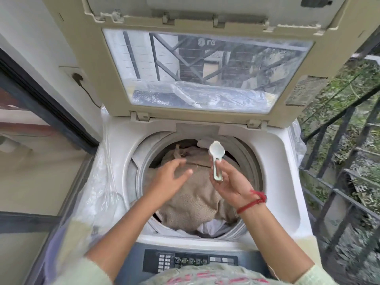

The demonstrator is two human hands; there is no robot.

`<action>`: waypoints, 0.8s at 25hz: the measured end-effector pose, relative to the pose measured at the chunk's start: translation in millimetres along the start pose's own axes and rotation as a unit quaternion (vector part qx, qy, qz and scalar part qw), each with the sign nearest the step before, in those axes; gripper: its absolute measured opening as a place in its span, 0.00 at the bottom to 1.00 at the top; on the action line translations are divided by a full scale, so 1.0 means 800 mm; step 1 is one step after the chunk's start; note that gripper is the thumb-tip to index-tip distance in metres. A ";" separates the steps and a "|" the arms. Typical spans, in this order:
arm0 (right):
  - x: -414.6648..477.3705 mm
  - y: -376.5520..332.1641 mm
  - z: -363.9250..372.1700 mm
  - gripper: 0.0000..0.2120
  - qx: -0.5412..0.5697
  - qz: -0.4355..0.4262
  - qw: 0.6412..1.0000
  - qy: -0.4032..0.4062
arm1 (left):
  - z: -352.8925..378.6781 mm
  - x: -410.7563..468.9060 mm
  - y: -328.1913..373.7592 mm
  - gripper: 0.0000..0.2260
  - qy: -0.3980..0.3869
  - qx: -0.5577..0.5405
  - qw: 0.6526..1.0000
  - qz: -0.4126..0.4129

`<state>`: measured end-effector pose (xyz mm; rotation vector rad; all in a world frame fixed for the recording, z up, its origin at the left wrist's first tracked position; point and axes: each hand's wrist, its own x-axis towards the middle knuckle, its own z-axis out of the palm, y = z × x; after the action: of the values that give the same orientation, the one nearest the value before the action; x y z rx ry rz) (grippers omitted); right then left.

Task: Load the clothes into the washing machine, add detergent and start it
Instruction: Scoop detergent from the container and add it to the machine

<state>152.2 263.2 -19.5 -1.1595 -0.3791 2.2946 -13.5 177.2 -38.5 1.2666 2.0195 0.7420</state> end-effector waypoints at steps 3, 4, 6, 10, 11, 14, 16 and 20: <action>-0.051 0.024 -0.008 0.04 -0.108 -0.020 0.993 0.041 | -0.035 -0.086 -0.016 0.18 0.066 0.039 0.996 0.054; -0.068 0.032 -0.007 0.04 -0.127 -0.029 0.991 0.029 | -0.043 -0.112 -0.022 0.18 0.090 0.051 0.992 0.075; -0.095 0.048 -0.001 0.07 -0.144 -0.032 0.989 -0.005 | -0.049 -0.155 -0.033 0.17 0.140 0.049 0.982 0.114; -0.145 0.083 0.026 0.06 -0.203 -0.018 0.978 -0.038 | -0.046 -0.226 -0.056 0.11 0.251 -0.002 0.961 0.118; -0.157 0.094 0.033 0.06 -0.220 -0.011 0.974 -0.051 | -0.044 -0.246 -0.060 0.11 0.280 -0.008 0.954 0.107; -0.195 0.136 0.050 0.05 -0.291 0.030 0.950 -0.108 | -0.032 -0.323 -0.073 0.13 0.353 -0.021 0.934 0.048; -0.218 0.170 0.055 0.05 -0.319 0.063 0.933 -0.152 | -0.022 -0.385 -0.081 0.13 0.384 -0.028 0.923 -0.001; -0.266 0.265 0.059 0.07 -0.343 0.135 0.897 -0.245 | 0.023 -0.539 -0.093 0.13 0.461 -0.059 0.879 -0.108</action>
<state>146.3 -33.3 48.3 -0.9382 -1.3884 2.7895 103.9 -244.3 -12.8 0.6073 2.7159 1.5263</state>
